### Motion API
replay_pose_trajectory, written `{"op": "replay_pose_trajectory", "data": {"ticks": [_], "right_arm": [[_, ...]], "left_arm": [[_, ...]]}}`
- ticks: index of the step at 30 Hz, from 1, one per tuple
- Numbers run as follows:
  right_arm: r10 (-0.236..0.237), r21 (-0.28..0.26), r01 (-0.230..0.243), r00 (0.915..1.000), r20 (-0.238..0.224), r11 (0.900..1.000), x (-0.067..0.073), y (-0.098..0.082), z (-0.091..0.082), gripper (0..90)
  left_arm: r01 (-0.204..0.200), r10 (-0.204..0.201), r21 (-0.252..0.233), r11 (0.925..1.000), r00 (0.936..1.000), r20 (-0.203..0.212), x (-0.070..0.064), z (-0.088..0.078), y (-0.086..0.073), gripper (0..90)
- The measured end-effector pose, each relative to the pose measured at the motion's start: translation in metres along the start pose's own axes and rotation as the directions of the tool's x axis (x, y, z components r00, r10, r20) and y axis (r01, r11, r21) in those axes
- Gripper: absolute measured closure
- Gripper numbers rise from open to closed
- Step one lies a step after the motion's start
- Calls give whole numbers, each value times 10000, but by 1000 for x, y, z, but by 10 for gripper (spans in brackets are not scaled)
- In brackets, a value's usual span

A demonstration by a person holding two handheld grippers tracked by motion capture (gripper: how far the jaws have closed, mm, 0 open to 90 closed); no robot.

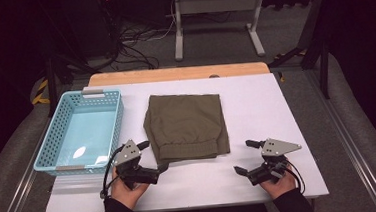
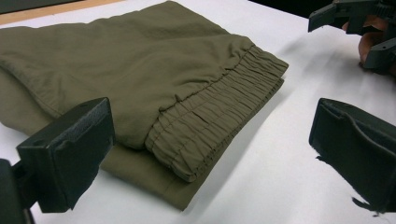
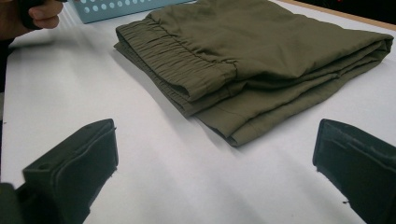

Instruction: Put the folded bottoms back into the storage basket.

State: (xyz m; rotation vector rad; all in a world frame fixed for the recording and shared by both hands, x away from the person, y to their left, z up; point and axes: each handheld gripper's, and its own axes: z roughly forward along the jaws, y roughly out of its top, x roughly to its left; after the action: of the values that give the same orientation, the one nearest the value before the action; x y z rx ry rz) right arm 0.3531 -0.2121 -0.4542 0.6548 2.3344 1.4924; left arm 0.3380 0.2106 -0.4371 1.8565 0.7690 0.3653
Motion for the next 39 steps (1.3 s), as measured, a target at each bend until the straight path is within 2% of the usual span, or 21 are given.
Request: {"op": "replay_pose_trajectory", "data": {"ticks": [2,6,9,19,30,33,39], "right_arm": [[-7,13,7,10000,-15,10000,0,0,0,6],[-1,7,1,10000,-27,10000,0,0,0,6],[6,0,-6,10000,-13,10000,0,0,1,6],[32,-6,-32,10000,-3,10000,0,0,0,6],[38,-37,-38,10000,11,10000,0,-1,0,6],[21,-24,-21,10000,0,10000,0,-1,0,6],[16,-31,-16,10000,10,10000,1,-1,0,6]], "left_arm": [[56,-56,10,10000,9999,96,1,1,2,19],[-170,170,80,9998,9998,-49,0,1,9,24],[-172,172,44,9998,9998,-85,1,1,14,24],[-231,238,227,9995,9993,-293,13,5,27,30],[-313,325,298,9991,9987,-400,19,11,40,34],[-292,307,352,9990,9985,-448,23,14,44,34],[56,-32,494,9988,9988,-482,33,21,51,33]]}}
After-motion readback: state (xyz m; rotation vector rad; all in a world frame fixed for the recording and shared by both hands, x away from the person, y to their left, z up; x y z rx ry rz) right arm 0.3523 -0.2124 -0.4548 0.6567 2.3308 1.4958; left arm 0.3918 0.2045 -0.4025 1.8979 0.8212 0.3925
